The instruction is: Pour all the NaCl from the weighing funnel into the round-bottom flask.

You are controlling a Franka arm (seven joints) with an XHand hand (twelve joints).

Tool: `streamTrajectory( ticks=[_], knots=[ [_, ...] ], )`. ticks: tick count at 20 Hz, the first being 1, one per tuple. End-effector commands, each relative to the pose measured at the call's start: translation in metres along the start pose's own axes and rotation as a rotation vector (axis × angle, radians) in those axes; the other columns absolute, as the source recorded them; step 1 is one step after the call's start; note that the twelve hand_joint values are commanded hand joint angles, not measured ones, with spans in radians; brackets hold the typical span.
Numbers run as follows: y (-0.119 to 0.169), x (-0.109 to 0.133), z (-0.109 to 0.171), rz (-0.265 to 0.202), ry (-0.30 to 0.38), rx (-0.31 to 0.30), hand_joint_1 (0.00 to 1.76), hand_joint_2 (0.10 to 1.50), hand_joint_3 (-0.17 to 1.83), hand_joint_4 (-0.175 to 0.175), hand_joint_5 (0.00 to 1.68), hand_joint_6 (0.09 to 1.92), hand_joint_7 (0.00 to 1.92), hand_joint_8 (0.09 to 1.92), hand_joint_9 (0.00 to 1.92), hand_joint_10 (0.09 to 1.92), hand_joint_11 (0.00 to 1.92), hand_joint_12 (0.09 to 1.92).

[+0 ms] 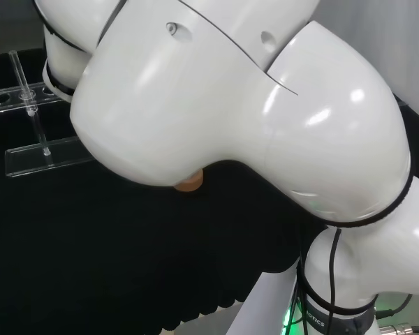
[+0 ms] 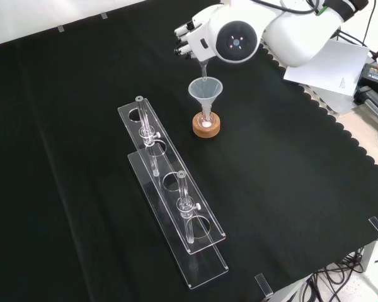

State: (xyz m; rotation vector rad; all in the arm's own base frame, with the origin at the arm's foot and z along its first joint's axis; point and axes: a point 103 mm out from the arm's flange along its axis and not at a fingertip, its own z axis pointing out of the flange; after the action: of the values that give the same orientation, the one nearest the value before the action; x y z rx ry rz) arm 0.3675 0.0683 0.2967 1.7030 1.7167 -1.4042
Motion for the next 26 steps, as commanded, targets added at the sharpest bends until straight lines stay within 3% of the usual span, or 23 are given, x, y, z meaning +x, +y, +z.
streamTrajectory(
  ticks=[1, 9, 16, 26],
  knots=[
    [0.001, -0.008, 0.016, -0.016, 0.174, -0.018, 1.13, 1.03, -0.17, 0.175, 1.44, 0.23, 0.53, 0.65, 0.91, 0.29, 0.76, 1.02],
    [0.002, -0.02, 0.034, -0.019, 0.311, -0.027, 1.13, 1.03, -0.17, 0.175, 1.44, 0.23, 0.53, 0.65, 0.91, 0.3, 0.76, 1.02],
    [0.003, -0.032, 0.048, -0.021, 0.536, -0.038, 1.13, 1.03, -0.17, 0.175, 1.44, 0.23, 0.53, 0.65, 0.91, 0.3, 0.76, 1.02],
    [-0.001, -0.051, 0.063, 0.011, 0.829, -0.104, 1.13, 1.03, -0.17, 0.175, 1.44, 0.23, 0.53, 0.65, 0.91, 0.3, 0.76, 1.03]
  ],
)
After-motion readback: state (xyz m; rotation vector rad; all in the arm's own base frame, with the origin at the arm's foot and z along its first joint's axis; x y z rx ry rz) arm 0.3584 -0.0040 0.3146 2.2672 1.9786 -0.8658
